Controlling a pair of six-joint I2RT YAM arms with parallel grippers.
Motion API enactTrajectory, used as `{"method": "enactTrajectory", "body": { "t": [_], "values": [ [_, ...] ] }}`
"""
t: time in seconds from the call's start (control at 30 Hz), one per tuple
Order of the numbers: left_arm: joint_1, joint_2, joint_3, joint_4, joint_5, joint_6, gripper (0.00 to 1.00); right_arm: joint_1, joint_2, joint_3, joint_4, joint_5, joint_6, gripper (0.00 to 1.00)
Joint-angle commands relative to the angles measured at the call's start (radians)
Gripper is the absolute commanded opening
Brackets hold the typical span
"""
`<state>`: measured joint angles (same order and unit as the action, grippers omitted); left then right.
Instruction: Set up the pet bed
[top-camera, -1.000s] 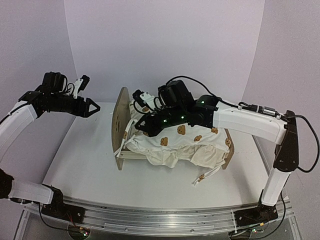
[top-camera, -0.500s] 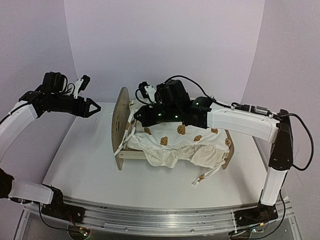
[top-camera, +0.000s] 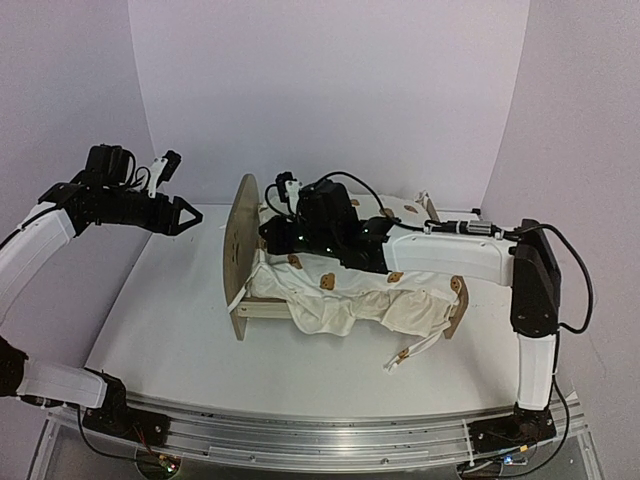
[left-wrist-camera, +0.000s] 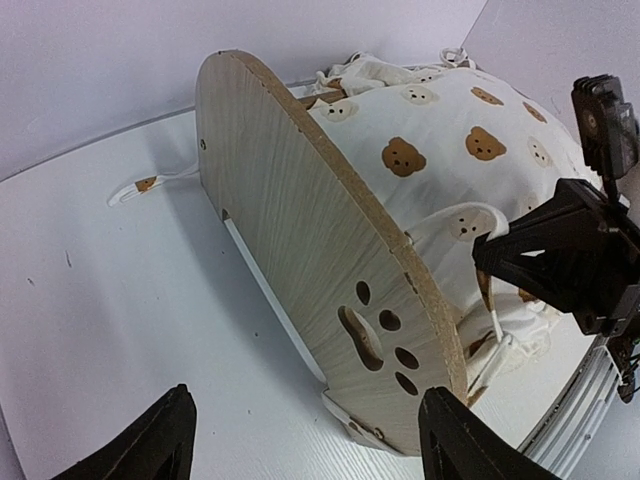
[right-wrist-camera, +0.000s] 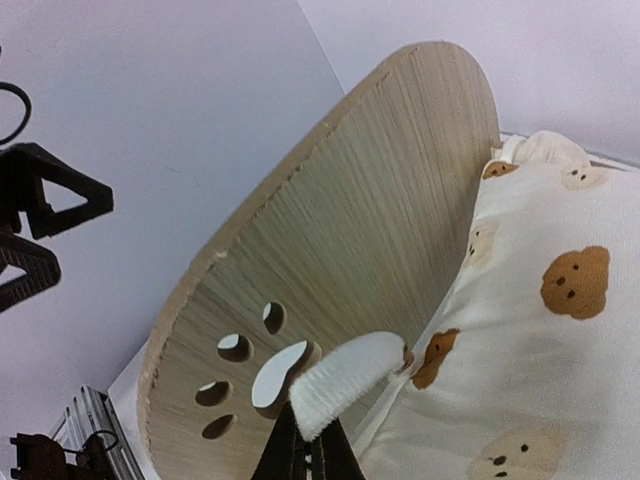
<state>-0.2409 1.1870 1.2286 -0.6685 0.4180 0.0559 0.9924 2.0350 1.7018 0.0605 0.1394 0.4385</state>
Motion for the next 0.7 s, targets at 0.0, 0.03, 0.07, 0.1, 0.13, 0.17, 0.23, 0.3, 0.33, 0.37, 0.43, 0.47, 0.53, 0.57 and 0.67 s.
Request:
{"method": "enactTrajectory", "body": {
  "t": [0.0, 0.03, 0.07, 0.1, 0.13, 0.17, 0.23, 0.3, 0.33, 0.37, 0.43, 0.47, 0.53, 0.57, 0.67],
  "values": [
    [0.004, -0.017, -0.012, 0.035, 0.016, 0.016, 0.78, -0.008, 0.01, 0.053, 0.185, 0.041, -0.022, 0.0],
    [0.004, -0.017, -0.011, 0.036, 0.016, 0.017, 0.78, -0.008, 0.024, 0.079, 0.157, 0.036, -0.023, 0.0],
    [0.004, -0.017, -0.007, 0.036, 0.015, 0.019, 0.78, -0.009, 0.037, 0.095, 0.127, 0.023, -0.018, 0.0],
    [0.004, -0.017, -0.006, 0.037, 0.013, 0.02, 0.77, -0.009, 0.046, 0.093, 0.107, 0.009, -0.005, 0.0],
    [0.003, -0.017, -0.005, 0.037, 0.011, 0.023, 0.77, -0.008, 0.053, 0.082, 0.095, -0.006, 0.016, 0.0],
    [0.003, -0.016, -0.004, 0.037, 0.009, 0.025, 0.78, -0.008, 0.06, 0.064, 0.091, -0.026, 0.039, 0.0],
    [0.004, -0.018, -0.009, 0.037, 0.005, 0.028, 0.78, -0.007, 0.068, 0.029, 0.087, -0.055, 0.087, 0.0],
    [0.004, -0.019, -0.014, 0.037, 0.002, 0.03, 0.77, -0.007, 0.081, 0.019, 0.074, -0.089, 0.115, 0.0],
    [0.005, -0.018, -0.016, 0.037, 0.003, 0.029, 0.78, -0.006, 0.089, 0.026, 0.06, -0.107, 0.121, 0.0],
    [0.005, -0.017, -0.017, 0.037, 0.004, 0.028, 0.77, -0.006, 0.097, 0.034, 0.046, -0.126, 0.124, 0.0],
    [0.005, -0.017, -0.018, 0.038, 0.003, 0.028, 0.78, -0.004, 0.116, 0.06, 0.005, -0.177, 0.129, 0.0],
    [0.004, -0.016, -0.018, 0.039, 0.003, 0.028, 0.78, -0.004, 0.123, 0.077, -0.022, -0.2, 0.129, 0.0],
    [0.005, -0.014, -0.018, 0.041, 0.004, 0.031, 0.78, -0.002, 0.133, 0.085, -0.036, -0.247, 0.133, 0.0],
    [0.005, -0.014, -0.019, 0.041, 0.003, 0.03, 0.77, 0.0, 0.134, 0.084, -0.039, -0.278, 0.133, 0.0],
    [0.004, -0.013, -0.023, 0.043, 0.006, 0.03, 0.78, 0.006, 0.139, 0.088, -0.071, -0.324, 0.137, 0.0]
  ]
}}
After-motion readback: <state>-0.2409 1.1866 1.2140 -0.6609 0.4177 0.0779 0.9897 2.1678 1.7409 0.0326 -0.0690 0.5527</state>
